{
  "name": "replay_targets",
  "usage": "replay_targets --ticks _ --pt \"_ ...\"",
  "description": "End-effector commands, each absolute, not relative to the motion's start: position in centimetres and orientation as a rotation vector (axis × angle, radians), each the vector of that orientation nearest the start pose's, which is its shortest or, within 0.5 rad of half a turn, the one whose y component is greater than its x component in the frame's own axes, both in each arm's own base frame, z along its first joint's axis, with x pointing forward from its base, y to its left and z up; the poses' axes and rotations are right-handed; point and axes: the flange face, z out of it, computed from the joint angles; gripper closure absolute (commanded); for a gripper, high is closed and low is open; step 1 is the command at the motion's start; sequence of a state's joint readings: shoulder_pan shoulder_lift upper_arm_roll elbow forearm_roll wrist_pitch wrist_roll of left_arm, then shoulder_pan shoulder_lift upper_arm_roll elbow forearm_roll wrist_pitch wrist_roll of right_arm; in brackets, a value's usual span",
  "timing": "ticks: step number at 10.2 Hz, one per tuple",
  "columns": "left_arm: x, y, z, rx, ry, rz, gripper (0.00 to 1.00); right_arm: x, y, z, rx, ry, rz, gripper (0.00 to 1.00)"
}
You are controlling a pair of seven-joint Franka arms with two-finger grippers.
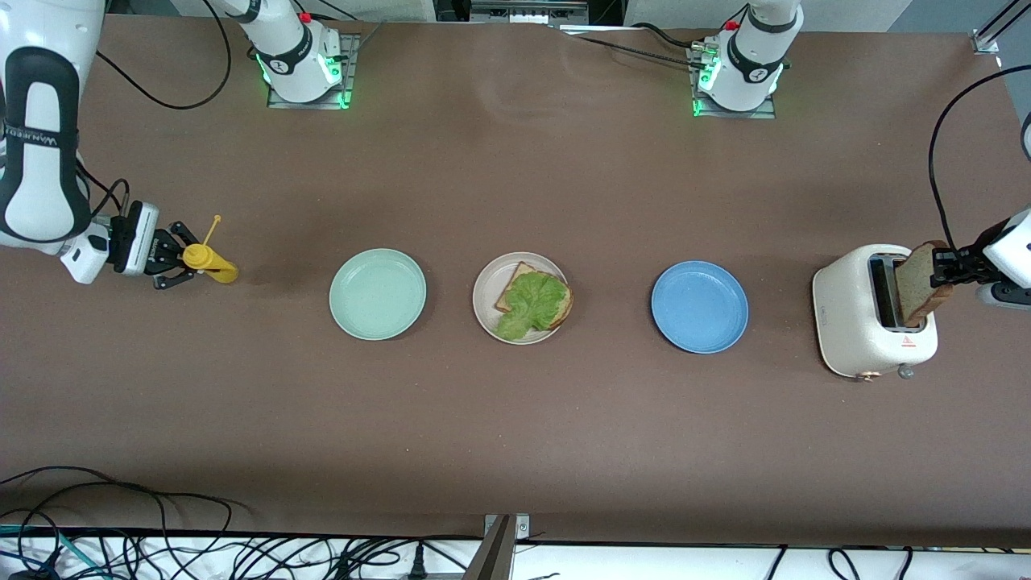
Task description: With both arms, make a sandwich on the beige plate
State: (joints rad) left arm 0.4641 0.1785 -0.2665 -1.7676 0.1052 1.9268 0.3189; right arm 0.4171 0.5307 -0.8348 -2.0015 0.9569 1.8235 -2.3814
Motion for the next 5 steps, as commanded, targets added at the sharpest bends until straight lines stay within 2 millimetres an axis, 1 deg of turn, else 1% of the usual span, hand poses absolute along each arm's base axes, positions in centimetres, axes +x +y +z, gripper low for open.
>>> replay_targets --ticks 1,3,4,5 --pt "60.6 10.2 49.7 -3.085 0.229 0.051 1.00 55.1 -17.0 23.4 -1.900 -1.706 -0.543 1.00" --pt "61.0 5.4 50.5 -3.109 0.200 0.053 1.00 55.0 -17.7 22.5 -1.883 -1.672 -0.555 1.00" --pt "61.2 3.1 50.4 -3.199 0.178 0.045 1.00 55.1 -17.6 21.9 -1.857 -1.680 -0.573 1.00" --pt "61.3 1.7 50.0 -3.298 0.124 0.055 1.00 54.9 -17.8 21.3 -1.847 -1.661 -0.590 1.00"
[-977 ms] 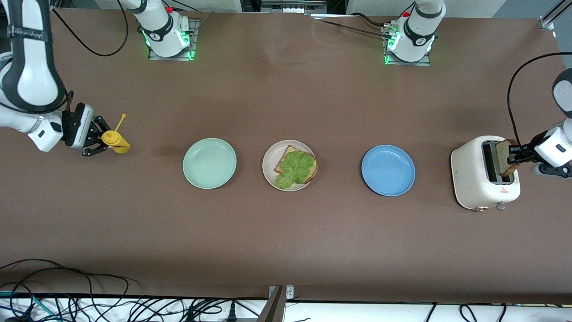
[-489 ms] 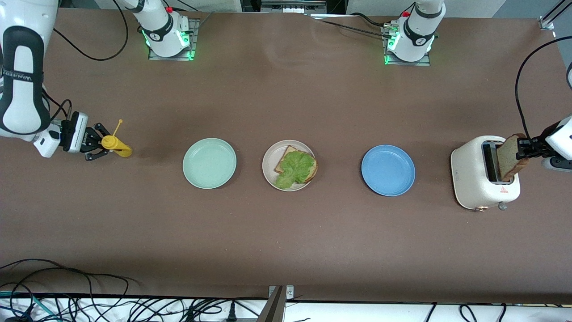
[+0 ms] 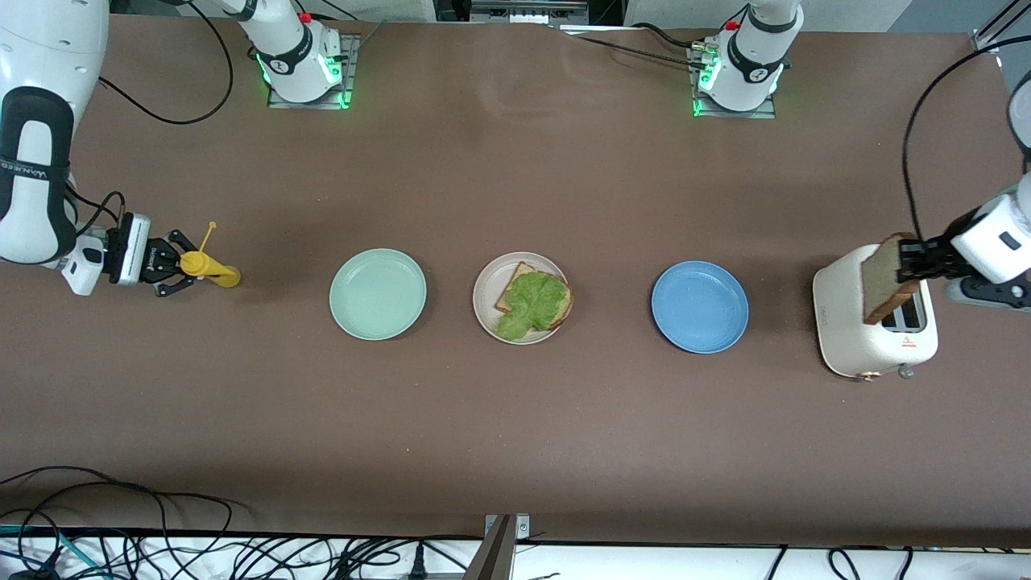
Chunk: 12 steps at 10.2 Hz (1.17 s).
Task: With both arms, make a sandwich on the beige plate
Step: 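Carry the toast slice with the left gripper over the beige plate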
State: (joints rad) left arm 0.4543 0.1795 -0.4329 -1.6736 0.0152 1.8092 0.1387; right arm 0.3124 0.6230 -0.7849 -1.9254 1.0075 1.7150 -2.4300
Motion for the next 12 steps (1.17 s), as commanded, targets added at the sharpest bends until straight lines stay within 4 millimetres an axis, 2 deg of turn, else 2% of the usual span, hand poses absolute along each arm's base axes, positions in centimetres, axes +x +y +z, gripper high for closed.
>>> replay_targets --ticks 1,4,6,8,9,11,12 --pt "61.5 -1.0 49.3 -3.365 0.110 0.085 1.00 54.7 -18.1 20.7 -1.826 -1.652 -0.611 1.00" --pt "61.6 -10.4 47.0 -3.548 -0.032 0.263 1.00 54.6 -18.3 20.3 -1.835 -1.622 -0.614 1.00" --pt "61.9 -15.1 45.6 -3.643 -0.054 0.308 1.00 54.5 -18.5 20.3 -1.846 -1.609 -0.612 1.00" --pt "62.2 -19.7 42.3 -3.707 -0.041 0.375 1.00 54.1 -19.3 19.9 -1.892 -1.542 -0.590 0.99" --pt "62.3 -22.3 41.0 -3.768 -0.076 0.370 1.00 54.0 -19.5 19.9 -1.896 -1.538 -0.591 0.57" --pt "62.8 -26.3 38.1 -3.862 -0.198 0.332 1.00 54.0 -19.5 19.9 -1.897 -1.535 -0.591 0.56" --pt "63.1 -27.7 36.8 -3.909 -0.304 0.325 1.00 54.0 -19.5 19.9 -1.896 -1.537 -0.591 0.46"
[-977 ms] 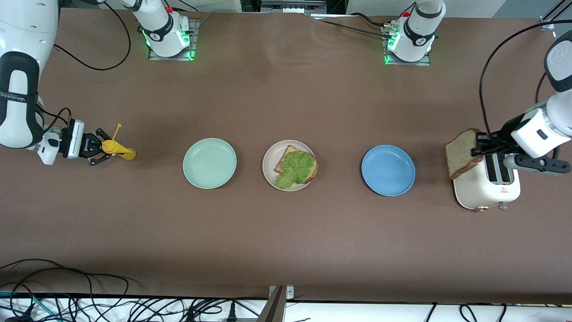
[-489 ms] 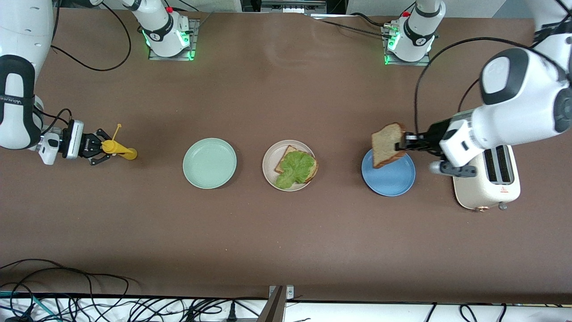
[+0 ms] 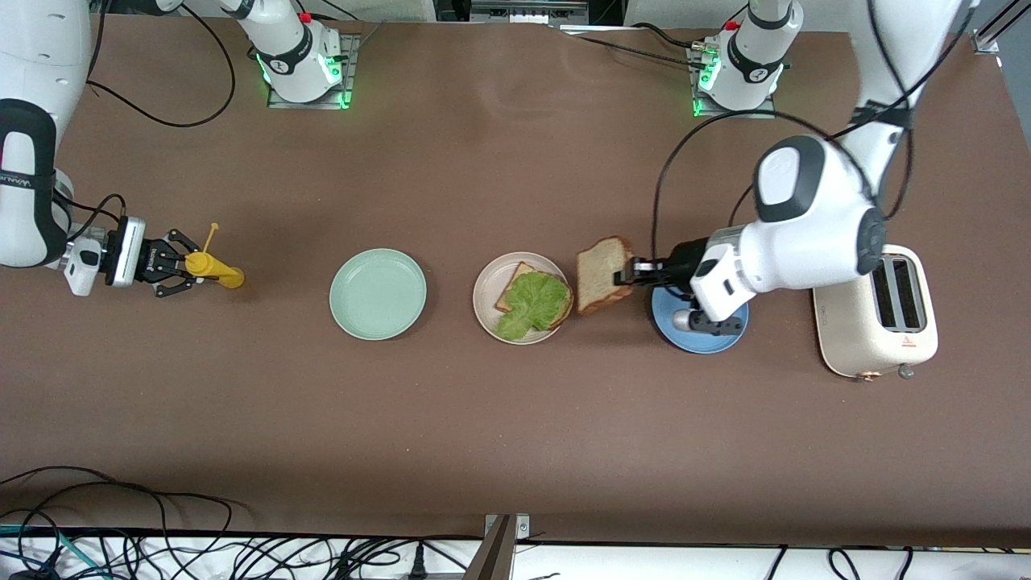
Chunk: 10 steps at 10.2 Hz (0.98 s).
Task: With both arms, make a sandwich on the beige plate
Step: 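Carry the toast slice with the left gripper over the beige plate, then lower the toast onto the lettuce while the right gripper releases the mustard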
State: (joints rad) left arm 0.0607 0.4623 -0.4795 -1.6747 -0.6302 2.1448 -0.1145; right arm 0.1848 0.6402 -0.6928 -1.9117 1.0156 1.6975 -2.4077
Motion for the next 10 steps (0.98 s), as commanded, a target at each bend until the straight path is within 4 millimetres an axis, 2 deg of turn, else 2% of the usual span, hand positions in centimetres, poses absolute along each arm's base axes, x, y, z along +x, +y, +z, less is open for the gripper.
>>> replay_targets --ticks 1,2,3,5,7,8,9,10 --pt "63.0 -29.1 35.6 2.299 0.218 -0.181 1.00 54.0 -19.5 19.9 -1.897 -1.535 -0.591 0.24" --pt "63.1 -30.1 34.0 2.263 0.262 -0.181 1.00 54.0 -19.4 19.9 -1.890 -1.534 -0.592 0.07" --pt "62.9 -30.9 33.0 2.234 0.290 -0.194 1.00 53.9 -19.7 19.9 -1.893 -1.533 -0.595 0.00" --pt "62.7 -31.6 31.2 2.194 0.269 -0.212 1.00 53.0 -22.0 19.5 -1.923 -1.511 -0.602 0.00" --pt "61.9 -32.9 28.4 2.110 0.199 -0.206 1.00 53.7 -24.7 20.6 -1.955 -1.531 -0.616 0.00" --pt "61.8 -33.0 26.8 2.071 0.154 -0.180 1.00 54.1 -25.6 21.3 -1.970 -1.534 -0.629 0.00" --pt "61.9 -32.2 25.9 2.058 0.097 -0.136 1.00 55.1 -25.9 22.6 -1.978 -1.564 -0.627 0.00" --pt "61.9 -31.4 24.6 2.061 0.050 -0.112 1.00 57.5 -25.6 25.2 -1.978 -1.645 -0.588 0.00"
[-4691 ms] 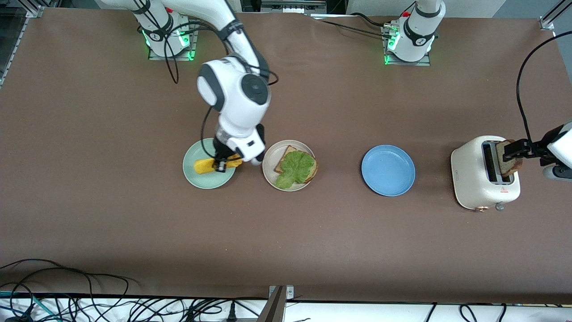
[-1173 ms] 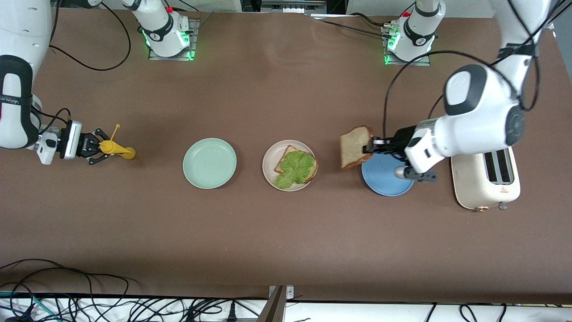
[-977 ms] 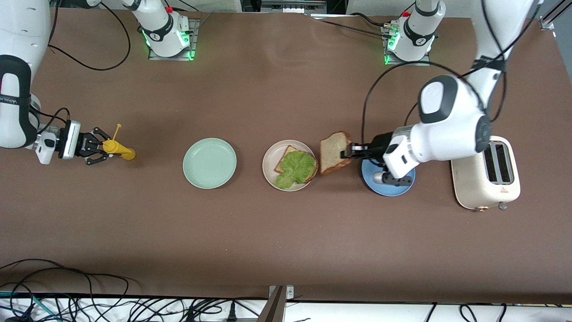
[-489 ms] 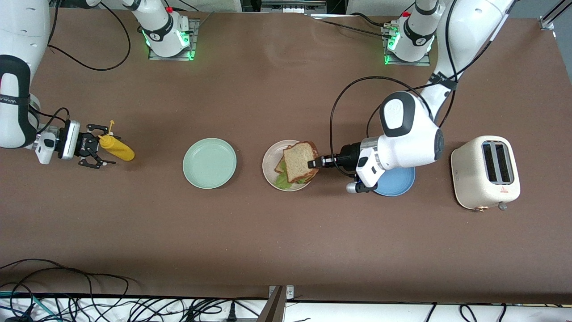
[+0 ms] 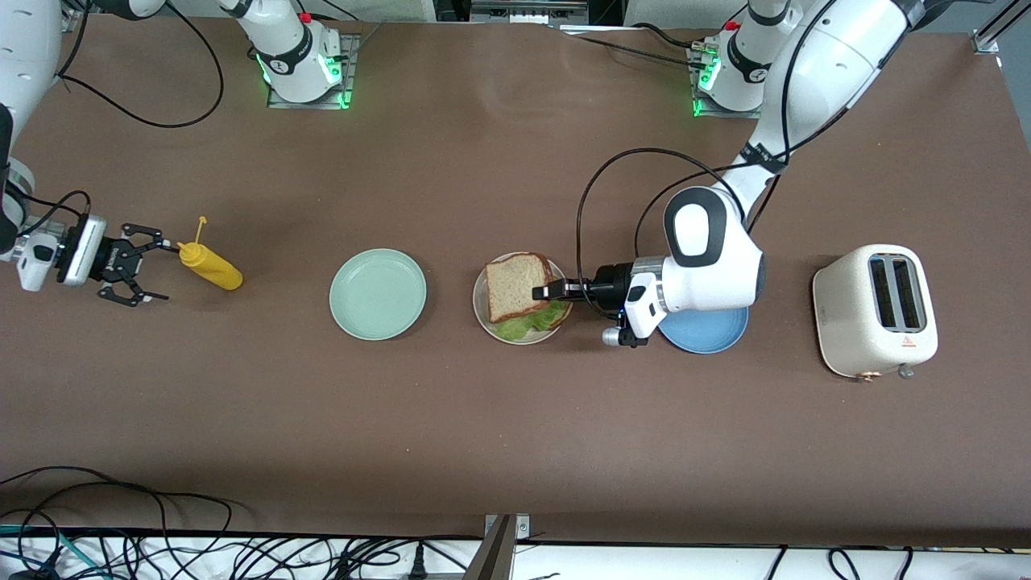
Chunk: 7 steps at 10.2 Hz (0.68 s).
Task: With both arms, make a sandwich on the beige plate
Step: 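Lower the toast onto the lettuce while the right gripper releases the mustard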
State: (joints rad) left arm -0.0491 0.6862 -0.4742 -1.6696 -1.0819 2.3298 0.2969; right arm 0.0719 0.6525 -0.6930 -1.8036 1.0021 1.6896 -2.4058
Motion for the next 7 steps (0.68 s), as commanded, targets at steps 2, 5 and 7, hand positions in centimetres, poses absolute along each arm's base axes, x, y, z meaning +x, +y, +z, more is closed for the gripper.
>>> replay_targets --ticks 2,5,7 --pt "61.9 -30.6 22.2 2.062 0.009 -0.098 1.00 60.4 -24.7 30.0 -2.031 -1.605 -0.465 0.00" --pt "61.7 -30.3 20.8 2.066 0.002 -0.107 0.01 63.6 -21.8 37.6 -2.209 -1.434 -0.309 0.00" --pt "62.1 -29.9 21.3 2.075 -0.005 -0.093 0.00 64.7 -19.4 41.9 -2.385 -1.268 -0.213 0.00"
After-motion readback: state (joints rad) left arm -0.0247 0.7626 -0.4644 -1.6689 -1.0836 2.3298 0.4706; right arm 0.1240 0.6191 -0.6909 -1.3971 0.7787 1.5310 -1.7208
